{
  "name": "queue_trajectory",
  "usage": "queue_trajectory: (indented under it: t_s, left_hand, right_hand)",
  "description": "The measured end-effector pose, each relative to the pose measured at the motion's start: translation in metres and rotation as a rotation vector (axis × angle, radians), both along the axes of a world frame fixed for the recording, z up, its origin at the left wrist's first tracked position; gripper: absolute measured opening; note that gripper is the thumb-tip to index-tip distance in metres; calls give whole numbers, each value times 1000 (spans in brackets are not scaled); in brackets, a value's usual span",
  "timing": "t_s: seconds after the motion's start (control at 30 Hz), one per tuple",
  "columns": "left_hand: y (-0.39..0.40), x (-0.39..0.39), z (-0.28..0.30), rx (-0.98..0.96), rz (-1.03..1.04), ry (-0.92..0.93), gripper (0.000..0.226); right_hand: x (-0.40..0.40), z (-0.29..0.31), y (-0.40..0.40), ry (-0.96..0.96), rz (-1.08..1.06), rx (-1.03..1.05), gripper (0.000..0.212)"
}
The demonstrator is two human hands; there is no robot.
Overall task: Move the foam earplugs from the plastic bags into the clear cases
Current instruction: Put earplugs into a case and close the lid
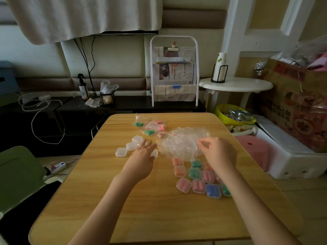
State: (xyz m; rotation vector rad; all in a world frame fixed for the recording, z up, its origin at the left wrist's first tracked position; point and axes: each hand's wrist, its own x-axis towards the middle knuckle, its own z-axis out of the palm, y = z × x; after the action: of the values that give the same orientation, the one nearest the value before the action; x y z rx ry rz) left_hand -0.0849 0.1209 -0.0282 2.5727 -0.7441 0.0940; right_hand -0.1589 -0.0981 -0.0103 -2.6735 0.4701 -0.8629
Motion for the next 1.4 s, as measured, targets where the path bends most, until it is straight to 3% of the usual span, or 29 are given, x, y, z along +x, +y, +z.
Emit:
queue_trajectory:
  t_s: [0.03, 0.1, 0.4, 0.57, 0.7, 0.83, 0.97, 1.13, 1.27, 1.4]
  left_hand:
    - [-1, 0, -1, 32, -17, -2, 53]
    - [-2, 2, -5, 68, -35, -1, 53]
    - [-3, 7, -9, 18, 35, -22, 42]
    - [-6, 0, -7, -31, 42, -44, 33]
    - [-11, -6, 4, -269, 60, -83, 32]
    - [-19, -24, 25, -595, -96, -32, 36]
    - [-20, -35, 26, -590, -189, -184, 41]
    - [-22, -40, 22, -535, -216, -216, 49]
    - [-21, -39, 23, -649, -175, -157, 34]
    - [-19, -41, 25, -731, -198, -68, 35]
  right_hand:
    - [1, -6, 2, 132, 36, 28, 20]
    - [1, -11, 7, 216, 74, 85, 19]
    - [0, -1, 13, -4, 89, 184, 43]
    - [-8, 4, 33, 70, 400, 471, 32]
    - [-10, -1, 48, 118, 513, 535, 26]
    - [-5, 5, 55, 115, 498, 644, 25]
    - [-7, 12, 61, 157, 517, 684, 43]
    - [-11, 10, 64, 202, 549, 663, 38]
    - [-14, 15, 66, 191, 625, 797, 40]
    - [-19, 20, 67, 216, 648, 1106, 37]
